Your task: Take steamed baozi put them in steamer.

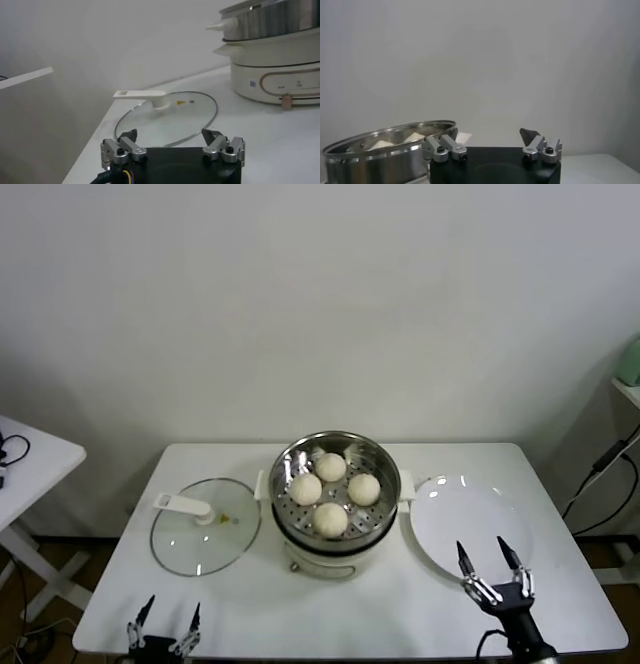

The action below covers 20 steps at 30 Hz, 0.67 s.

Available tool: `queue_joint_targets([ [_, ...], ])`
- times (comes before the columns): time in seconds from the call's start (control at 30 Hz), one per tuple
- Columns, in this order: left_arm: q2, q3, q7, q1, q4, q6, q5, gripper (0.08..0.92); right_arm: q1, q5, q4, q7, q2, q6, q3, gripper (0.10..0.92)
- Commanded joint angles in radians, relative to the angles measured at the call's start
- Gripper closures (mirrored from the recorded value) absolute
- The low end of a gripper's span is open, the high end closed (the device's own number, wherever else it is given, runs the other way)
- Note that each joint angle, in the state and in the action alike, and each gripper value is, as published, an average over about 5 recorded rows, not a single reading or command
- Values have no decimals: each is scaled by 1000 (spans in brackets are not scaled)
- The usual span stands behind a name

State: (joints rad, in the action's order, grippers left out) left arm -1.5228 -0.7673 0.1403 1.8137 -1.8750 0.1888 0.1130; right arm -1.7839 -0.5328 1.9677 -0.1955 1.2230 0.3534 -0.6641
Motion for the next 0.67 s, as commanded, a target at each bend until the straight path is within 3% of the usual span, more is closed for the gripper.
queue_joint_targets([
  [0.03,0,0,0,1,-3,-3,-2,177,-30,23,-48,5,116,89,-23,203],
  [0.67,-4,-7,3,19,-20,-11,1,177,-8,32,-76,7,114,84,-5,203],
])
